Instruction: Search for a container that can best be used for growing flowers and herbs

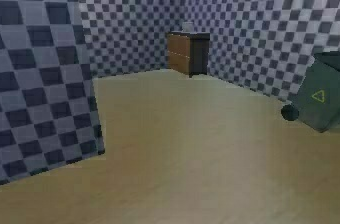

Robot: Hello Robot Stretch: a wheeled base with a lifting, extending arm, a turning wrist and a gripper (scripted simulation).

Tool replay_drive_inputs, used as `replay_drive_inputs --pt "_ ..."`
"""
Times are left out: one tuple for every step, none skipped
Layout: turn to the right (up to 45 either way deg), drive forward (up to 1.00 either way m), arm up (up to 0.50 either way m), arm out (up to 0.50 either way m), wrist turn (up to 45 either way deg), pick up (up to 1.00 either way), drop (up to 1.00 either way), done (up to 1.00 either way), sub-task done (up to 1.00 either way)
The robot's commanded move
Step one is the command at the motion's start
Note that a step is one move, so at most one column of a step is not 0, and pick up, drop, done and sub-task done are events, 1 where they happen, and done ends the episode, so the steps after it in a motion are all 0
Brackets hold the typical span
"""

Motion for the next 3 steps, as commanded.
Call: replay_drive_inputs --pt "6.0 0.0 0.0 0.0 0.0 0.0 0.0 0.0 0.0" --pt "0.0 1.0 0.0 0.0 0.0 0.0 0.0 0.0 0.0" --pt "0.0 1.0 0.0 0.0 0.0 0.0 0.0 0.0 0.0"
